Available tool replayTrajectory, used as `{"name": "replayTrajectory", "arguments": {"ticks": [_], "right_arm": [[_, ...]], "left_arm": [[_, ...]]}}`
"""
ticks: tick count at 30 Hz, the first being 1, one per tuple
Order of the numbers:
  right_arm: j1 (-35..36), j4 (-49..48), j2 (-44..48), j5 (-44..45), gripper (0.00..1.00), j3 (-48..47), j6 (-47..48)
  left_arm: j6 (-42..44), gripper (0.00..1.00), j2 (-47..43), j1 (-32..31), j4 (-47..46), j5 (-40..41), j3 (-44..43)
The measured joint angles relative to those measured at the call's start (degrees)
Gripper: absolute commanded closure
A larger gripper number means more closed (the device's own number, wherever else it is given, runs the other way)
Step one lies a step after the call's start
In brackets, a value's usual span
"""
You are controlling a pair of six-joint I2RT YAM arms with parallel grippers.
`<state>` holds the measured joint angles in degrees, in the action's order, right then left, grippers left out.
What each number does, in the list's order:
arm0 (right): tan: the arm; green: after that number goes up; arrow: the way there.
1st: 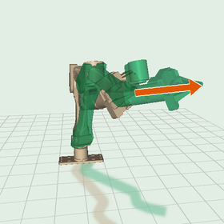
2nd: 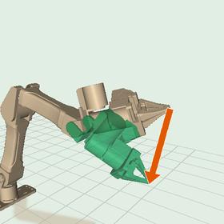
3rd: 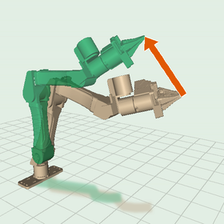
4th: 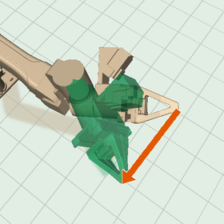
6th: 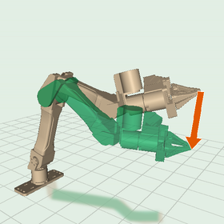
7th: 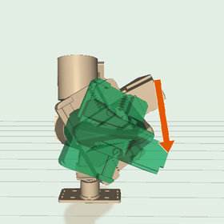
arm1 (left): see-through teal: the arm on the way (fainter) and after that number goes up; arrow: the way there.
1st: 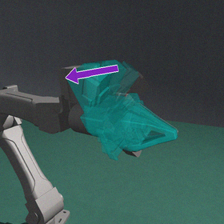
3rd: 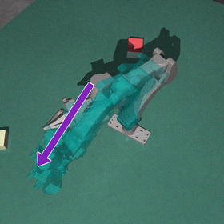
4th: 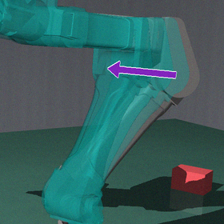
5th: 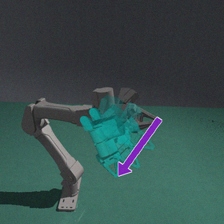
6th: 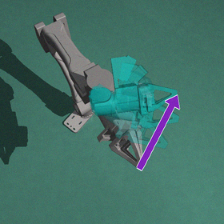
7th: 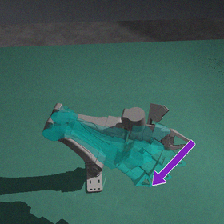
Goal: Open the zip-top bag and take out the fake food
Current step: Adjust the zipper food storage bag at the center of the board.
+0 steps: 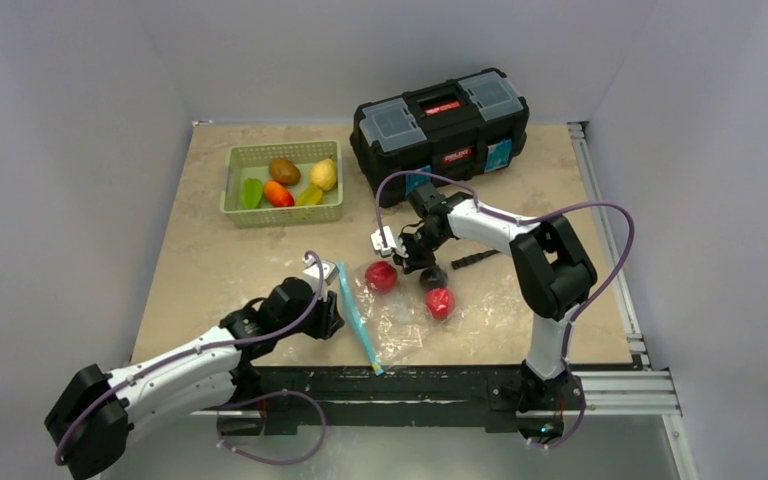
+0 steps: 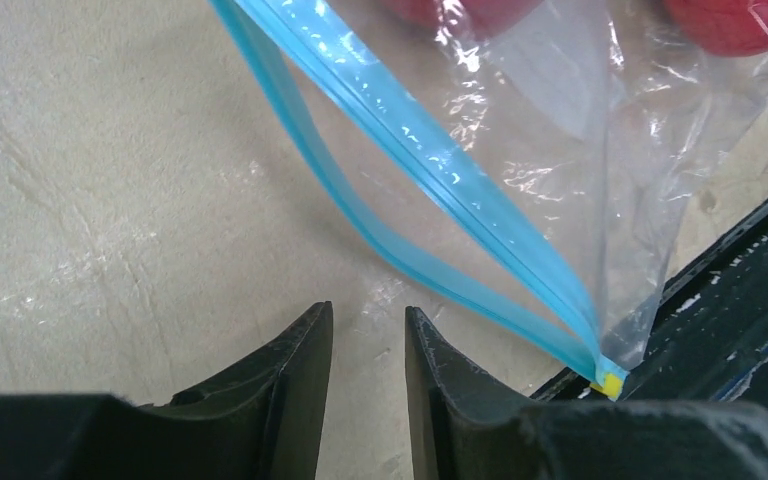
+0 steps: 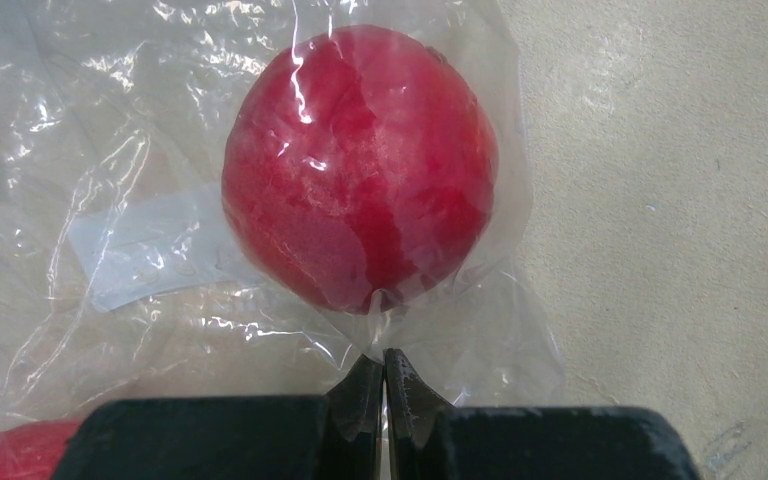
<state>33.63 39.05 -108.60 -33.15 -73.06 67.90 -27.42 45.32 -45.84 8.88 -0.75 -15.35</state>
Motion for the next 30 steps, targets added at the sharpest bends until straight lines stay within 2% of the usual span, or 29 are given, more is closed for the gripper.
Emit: {"name": "replayTrajectory", "arguments": {"ticks": [6, 19, 22, 24, 28, 29, 30], "right_arm": [[0.0, 0.0, 0.0, 0.0, 1.0, 0.0, 0.0], [-0.1, 0.2, 0.0, -0.8, 1.0, 0.0, 0.3], [-0.2, 0.4, 0.0, -1.1, 1.0, 0.0, 0.4], [-0.2, 0.4, 0.0, -1.3, 1.0, 0.0, 0.6], [-0.3, 0.7, 0.0, -2.1, 1.0, 0.0, 1.1], [-0.3, 0.7, 0.0, -2.3, 1.0, 0.0, 1.2], [-0.3, 0.7, 0.0, -2.4, 1.0, 0.0, 1.3]], "left_arm": [[0.2, 0.68, 3.4, 0.0, 0.0, 1.0, -1.2], [7.0, 0.57, 12.9, 0.0, -15.6, -4.2, -1.8], [8.2, 0.48, 13.7, 0.0, -18.0, -4.3, -1.9], [9.0, 0.36, 13.9, 0.0, -19.3, -4.0, -2.0], [9.6, 0.05, 13.8, 0.0, -21.9, -2.1, -2.0], [9.6, 0.0, 13.6, 0.0, -22.8, -1.2, -1.9], [9.6, 0.0, 13.3, 0.0, -23.6, -0.4, -1.7]]}}
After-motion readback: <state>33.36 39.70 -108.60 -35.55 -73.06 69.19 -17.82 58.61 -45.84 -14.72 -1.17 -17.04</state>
